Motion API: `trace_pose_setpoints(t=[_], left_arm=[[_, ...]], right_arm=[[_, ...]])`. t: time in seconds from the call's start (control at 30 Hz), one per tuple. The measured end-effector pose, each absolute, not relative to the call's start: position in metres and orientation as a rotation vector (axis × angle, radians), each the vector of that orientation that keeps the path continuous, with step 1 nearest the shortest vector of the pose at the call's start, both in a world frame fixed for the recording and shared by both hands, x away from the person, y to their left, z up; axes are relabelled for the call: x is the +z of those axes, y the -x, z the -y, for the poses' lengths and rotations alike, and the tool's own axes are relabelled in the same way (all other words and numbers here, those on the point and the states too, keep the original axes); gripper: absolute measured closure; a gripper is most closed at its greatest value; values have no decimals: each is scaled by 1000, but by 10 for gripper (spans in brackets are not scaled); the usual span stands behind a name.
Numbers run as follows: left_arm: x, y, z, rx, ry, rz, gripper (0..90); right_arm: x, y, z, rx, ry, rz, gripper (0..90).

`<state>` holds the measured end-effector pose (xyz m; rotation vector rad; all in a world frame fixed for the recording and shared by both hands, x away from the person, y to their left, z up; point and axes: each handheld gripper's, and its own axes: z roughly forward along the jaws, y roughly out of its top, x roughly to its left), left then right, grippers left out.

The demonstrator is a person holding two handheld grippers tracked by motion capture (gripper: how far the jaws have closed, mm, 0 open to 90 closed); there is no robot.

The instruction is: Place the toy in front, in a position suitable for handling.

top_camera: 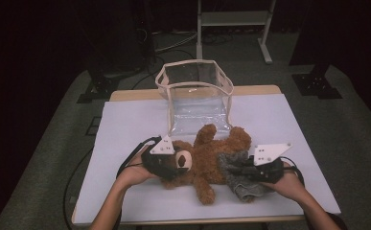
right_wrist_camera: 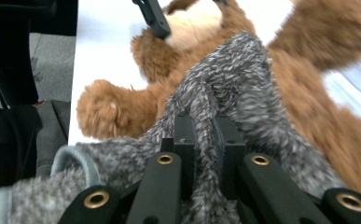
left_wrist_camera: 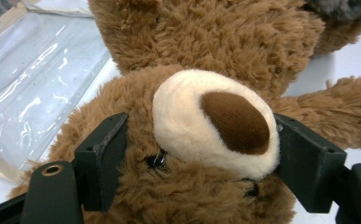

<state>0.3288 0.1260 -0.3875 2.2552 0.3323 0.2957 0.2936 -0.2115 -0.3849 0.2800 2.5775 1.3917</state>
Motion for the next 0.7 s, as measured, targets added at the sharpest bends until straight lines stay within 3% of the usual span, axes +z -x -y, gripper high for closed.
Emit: trace_pose_setpoints(t=[0.47, 0.7], left_arm=[[-387, -328, -126, 292, -2261, -312, 234], [-387, -326, -128, 287, -2263, -295, 234]], right_arm=[[-415, -274, 273, 1425, -510, -2553, 812], [-403, -286, 252, 1460, -444, -2542, 812]])
